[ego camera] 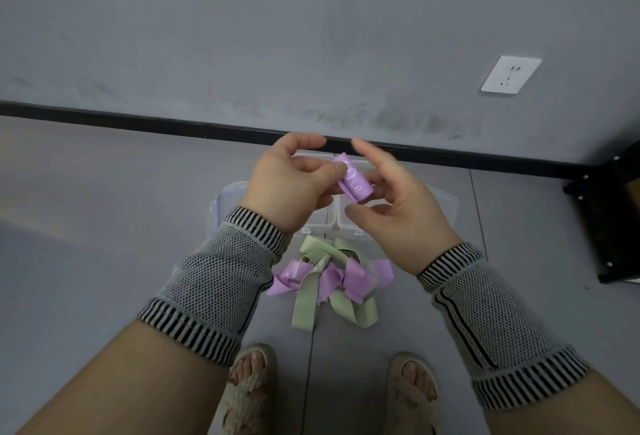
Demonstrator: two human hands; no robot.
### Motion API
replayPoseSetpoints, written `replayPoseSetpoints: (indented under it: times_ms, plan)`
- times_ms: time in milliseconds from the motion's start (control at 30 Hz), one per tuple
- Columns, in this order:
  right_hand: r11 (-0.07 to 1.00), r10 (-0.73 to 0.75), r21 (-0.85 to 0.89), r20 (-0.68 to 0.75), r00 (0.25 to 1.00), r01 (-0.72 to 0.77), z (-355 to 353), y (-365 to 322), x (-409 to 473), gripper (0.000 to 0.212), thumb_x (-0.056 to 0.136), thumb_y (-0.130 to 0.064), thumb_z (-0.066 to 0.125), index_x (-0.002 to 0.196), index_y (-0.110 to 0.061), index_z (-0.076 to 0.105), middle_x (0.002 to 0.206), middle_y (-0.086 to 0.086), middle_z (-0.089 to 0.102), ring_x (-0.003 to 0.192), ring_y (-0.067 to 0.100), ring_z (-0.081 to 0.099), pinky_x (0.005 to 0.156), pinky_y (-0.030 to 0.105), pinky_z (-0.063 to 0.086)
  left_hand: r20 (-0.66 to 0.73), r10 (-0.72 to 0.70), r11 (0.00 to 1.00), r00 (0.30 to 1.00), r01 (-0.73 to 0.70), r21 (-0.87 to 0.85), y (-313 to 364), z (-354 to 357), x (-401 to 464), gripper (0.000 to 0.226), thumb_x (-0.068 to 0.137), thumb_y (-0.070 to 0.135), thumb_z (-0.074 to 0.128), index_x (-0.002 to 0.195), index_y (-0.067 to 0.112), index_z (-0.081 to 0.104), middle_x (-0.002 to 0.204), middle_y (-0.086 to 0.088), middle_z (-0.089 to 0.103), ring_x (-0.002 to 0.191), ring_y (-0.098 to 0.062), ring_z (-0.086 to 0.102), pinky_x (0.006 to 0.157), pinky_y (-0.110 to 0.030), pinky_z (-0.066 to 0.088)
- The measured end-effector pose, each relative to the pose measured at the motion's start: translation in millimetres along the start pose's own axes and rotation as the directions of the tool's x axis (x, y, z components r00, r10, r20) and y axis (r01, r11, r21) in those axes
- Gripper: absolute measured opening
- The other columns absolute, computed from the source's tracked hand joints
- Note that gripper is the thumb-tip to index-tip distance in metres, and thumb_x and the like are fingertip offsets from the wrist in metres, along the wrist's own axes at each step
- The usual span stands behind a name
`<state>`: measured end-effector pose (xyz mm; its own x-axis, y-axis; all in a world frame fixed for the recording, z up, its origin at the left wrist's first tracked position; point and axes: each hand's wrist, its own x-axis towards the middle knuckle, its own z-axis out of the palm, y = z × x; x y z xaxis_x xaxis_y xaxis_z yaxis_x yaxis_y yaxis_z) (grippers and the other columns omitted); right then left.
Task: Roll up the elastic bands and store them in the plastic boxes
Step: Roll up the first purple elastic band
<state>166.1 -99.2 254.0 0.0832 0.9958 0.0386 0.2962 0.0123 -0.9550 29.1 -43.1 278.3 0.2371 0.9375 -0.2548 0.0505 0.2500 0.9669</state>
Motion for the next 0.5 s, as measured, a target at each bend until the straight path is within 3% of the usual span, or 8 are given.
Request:
replayPoseSetpoints:
  times_ms: [67,200,300,400,500]
  plan:
    - [0.985,0.077,0.156,-0.056,0.995,-0.067,0.3,-0.7,0.1,0.058,0.082,-0.004,0.069,0.127,-0.033,0.046,0.102,-0.002,0.067,0.084,0.009,0.067,0.074,0.021,0.055,-0.008,-0.02,0.997,1.0,0.019,-0.071,0.0,-1.5,0.1,0.028,0.083,0.006,0.067,0.105,0.018,0.054,0.079,-0.003,0.071,0.071,-0.015,0.07,0.07,-0.031,0.058]
    - [0.936,0.178,0.334,-0.172,0.969,-0.113,0.8,-0.1,3.6,0.014,0.084,-0.006,0.067,0.094,-0.015,0.064,0.086,0.007,0.072,0.072,0.016,0.07,0.071,0.029,0.057,0.023,-0.07,0.99,0.997,0.073,-0.118,-0.4,-1.2,0.3,0.027,0.084,0.005,0.065,0.108,0.016,0.056,0.085,-0.007,0.071,0.075,-0.016,0.071,0.069,-0.029,0.057]
    - [0.928,0.202,0.352,-0.206,0.957,-0.12,-1.3,2.3,5.4,0.01,0.086,-0.003,0.064,0.092,-0.01,0.067,0.083,0.01,0.071,0.068,0.011,0.068,0.067,0.023,0.055,0.033,-0.115,0.989,0.993,0.118,-0.091,-0.4,-1.7,0.7,0.013,0.086,0.012,0.064,0.099,0.013,0.063,0.084,-0.006,0.071,0.074,-0.014,0.07,0.065,-0.024,0.056]
    - [0.929,0.209,0.352,-0.244,0.947,-0.115,-2.7,3.5,6.0,0.016,0.085,-0.003,0.065,0.094,-0.015,0.068,0.083,0.007,0.07,0.07,0.01,0.066,0.066,0.02,0.053,0.018,-0.129,0.99,0.992,0.13,-0.063,-2.1,-3.4,1.4,0.006,0.087,0.016,0.063,0.089,0.011,0.067,0.078,-0.004,0.071,0.071,-0.012,0.068,0.062,-0.021,0.055]
    - [0.854,0.315,0.495,-0.246,0.917,-0.161,-2.2,5.2,7.2,0.015,0.084,-0.005,0.067,0.093,-0.016,0.066,0.075,0.001,0.07,0.066,0.012,0.066,0.065,0.022,0.053,0.014,-0.141,0.986,0.99,0.142,-0.083,-3.4,-1.9,1.7,0.005,0.087,0.013,0.062,0.084,0.011,0.066,0.076,-0.004,0.07,0.069,-0.011,0.068,0.061,-0.019,0.055]
